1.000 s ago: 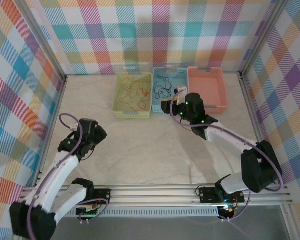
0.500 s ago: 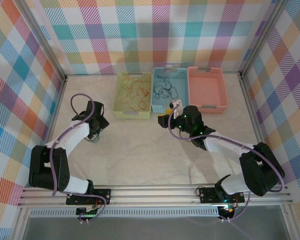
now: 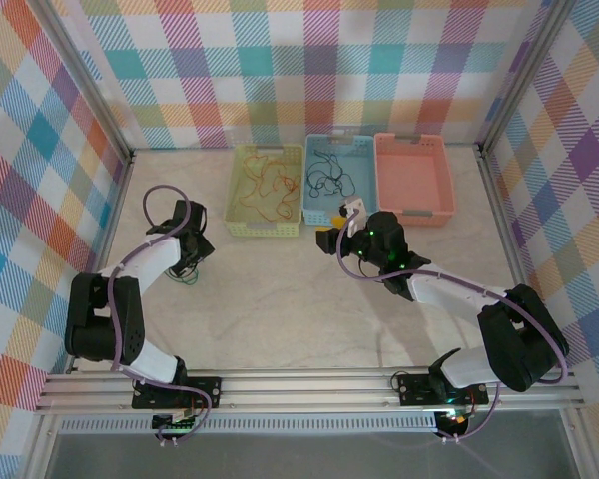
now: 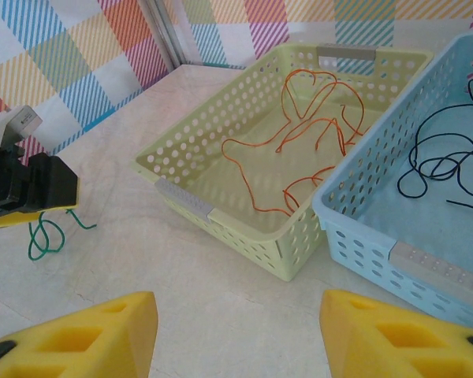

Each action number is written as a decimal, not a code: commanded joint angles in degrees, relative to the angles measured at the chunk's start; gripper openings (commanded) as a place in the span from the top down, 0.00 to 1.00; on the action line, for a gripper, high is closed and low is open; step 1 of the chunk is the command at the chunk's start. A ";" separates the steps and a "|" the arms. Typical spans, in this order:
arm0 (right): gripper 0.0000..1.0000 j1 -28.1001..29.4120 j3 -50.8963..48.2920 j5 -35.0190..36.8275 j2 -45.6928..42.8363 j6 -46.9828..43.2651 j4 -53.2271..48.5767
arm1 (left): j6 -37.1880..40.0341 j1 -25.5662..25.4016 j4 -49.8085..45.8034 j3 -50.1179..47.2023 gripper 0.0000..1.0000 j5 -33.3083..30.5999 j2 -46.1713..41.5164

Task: Untangle the cables

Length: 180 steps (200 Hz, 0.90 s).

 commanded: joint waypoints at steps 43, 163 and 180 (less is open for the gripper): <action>0.43 0.14 -0.19 0.26 -0.58 -1.45 2.36 | 1.53 1.09 1.51 -2.13 0.65 2.73 1.44; 0.44 0.17 -0.81 -9.20 -5.10 -2.40 3.37 | 7.97 -3.03 8.97 -5.13 1.00 36.31 -20.20; 0.44 0.58 -0.41 -14.72 -7.14 -3.16 3.33 | 9.13 -5.10 7.34 -4.25 1.00 38.63 -24.39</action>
